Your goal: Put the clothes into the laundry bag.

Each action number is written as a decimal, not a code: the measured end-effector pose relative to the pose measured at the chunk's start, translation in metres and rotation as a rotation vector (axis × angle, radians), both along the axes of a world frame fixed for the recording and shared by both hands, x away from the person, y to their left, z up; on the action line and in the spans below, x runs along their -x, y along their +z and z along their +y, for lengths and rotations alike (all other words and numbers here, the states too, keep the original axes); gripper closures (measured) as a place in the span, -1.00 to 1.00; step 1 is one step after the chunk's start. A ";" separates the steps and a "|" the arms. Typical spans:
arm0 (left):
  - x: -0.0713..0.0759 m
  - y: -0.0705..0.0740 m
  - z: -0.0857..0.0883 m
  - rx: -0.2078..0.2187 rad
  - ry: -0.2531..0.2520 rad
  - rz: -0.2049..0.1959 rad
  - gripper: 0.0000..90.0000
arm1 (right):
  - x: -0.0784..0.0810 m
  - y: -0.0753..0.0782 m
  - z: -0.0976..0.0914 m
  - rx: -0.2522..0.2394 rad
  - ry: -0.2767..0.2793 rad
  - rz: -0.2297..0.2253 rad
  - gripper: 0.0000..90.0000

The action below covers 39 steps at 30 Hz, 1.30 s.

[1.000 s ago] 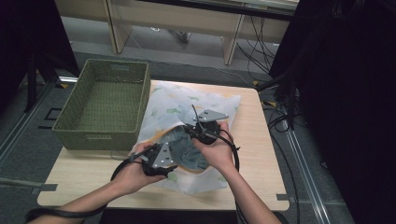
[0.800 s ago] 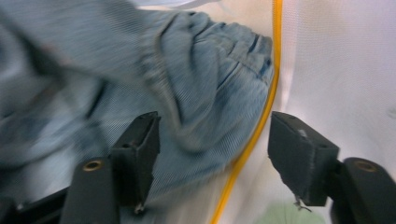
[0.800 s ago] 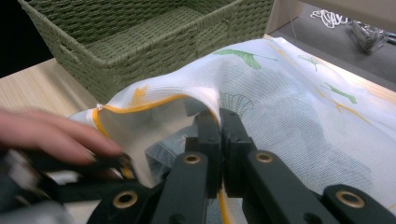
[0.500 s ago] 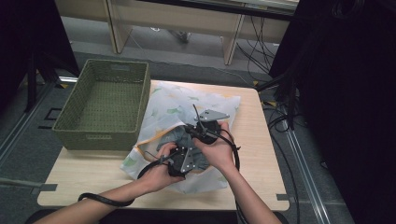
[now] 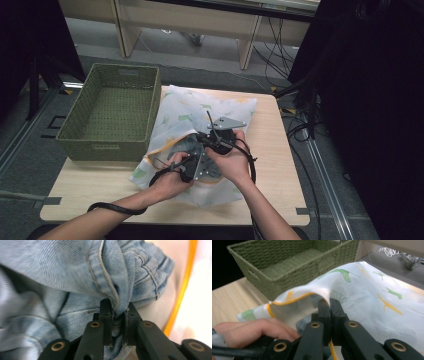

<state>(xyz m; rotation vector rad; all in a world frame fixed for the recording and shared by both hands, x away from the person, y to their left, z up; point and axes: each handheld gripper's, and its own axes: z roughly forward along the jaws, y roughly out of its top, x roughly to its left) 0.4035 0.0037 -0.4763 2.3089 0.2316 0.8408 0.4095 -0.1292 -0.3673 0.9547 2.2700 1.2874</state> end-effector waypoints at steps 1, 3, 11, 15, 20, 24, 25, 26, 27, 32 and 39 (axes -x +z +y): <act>-0.002 0.006 0.002 0.020 0.013 -0.017 0.81 | 0.000 0.003 -0.001 -0.001 0.010 -0.024 1.00; -0.006 0.020 0.008 0.037 0.031 -0.047 0.81 | 0.002 0.010 -0.002 -0.024 0.008 -0.043 1.00; -0.011 0.058 0.025 0.107 0.106 -0.167 0.81 | 0.010 0.031 -0.005 -0.088 -0.006 -0.114 1.00; -0.009 0.068 0.025 0.119 0.116 -0.199 0.81 | 0.012 0.036 -0.006 -0.102 -0.008 -0.129 1.00; -0.010 0.045 0.012 0.072 0.078 -0.170 0.80 | 0.010 0.035 -0.008 -0.099 -0.017 -0.131 1.00; -0.012 0.020 -0.001 0.050 0.043 -0.131 0.79 | 0.007 0.031 -0.010 -0.089 -0.025 -0.119 1.00; -0.013 0.015 -0.005 0.047 0.037 -0.132 0.79 | 0.007 0.030 -0.011 -0.085 -0.026 -0.118 1.00; -0.014 0.013 -0.008 0.045 0.035 -0.131 0.78 | 0.007 0.028 -0.011 -0.089 -0.035 -0.096 1.00; -0.015 0.011 -0.010 0.038 0.032 -0.134 0.78 | 0.005 0.027 -0.011 -0.082 -0.027 -0.103 1.00; -0.025 0.008 -0.018 0.021 0.028 -0.142 0.75 | 0.003 0.024 -0.013 -0.078 -0.036 -0.093 1.00; -0.036 -0.002 -0.023 0.015 0.039 -0.137 0.69 | 0.001 0.021 -0.015 -0.074 -0.044 -0.087 1.00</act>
